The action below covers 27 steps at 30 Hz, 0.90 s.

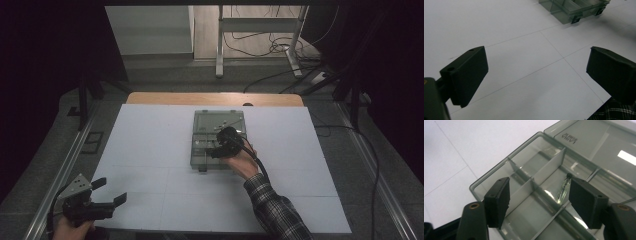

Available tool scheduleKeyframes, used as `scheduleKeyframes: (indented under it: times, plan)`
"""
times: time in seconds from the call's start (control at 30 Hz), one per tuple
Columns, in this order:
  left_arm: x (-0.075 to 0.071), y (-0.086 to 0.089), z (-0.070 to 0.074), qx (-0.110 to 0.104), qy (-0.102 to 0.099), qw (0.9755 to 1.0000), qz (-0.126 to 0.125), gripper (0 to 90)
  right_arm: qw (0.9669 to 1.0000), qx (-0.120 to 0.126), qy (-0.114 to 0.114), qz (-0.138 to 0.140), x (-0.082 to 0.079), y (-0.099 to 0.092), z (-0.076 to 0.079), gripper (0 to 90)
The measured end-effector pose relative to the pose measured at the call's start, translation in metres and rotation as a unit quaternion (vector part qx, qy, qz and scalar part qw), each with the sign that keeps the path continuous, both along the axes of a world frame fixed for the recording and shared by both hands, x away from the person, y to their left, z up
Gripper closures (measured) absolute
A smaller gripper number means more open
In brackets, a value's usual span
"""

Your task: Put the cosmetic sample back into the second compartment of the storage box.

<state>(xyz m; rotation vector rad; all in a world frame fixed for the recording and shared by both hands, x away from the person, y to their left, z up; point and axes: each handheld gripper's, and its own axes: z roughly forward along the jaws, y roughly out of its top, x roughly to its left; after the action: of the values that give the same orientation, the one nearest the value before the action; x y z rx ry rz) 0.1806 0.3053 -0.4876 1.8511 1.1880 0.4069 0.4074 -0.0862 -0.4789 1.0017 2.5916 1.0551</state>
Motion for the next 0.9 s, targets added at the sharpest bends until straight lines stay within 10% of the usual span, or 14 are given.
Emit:
scheduleKeyframes:
  times: [0.9]
  plan:
    - [0.000,-0.001,0.000,0.001,0.000,1.0000,-0.001,4.4,0.9998,0.003,0.011,0.015,-0.027,-0.024,0.015,6.7]
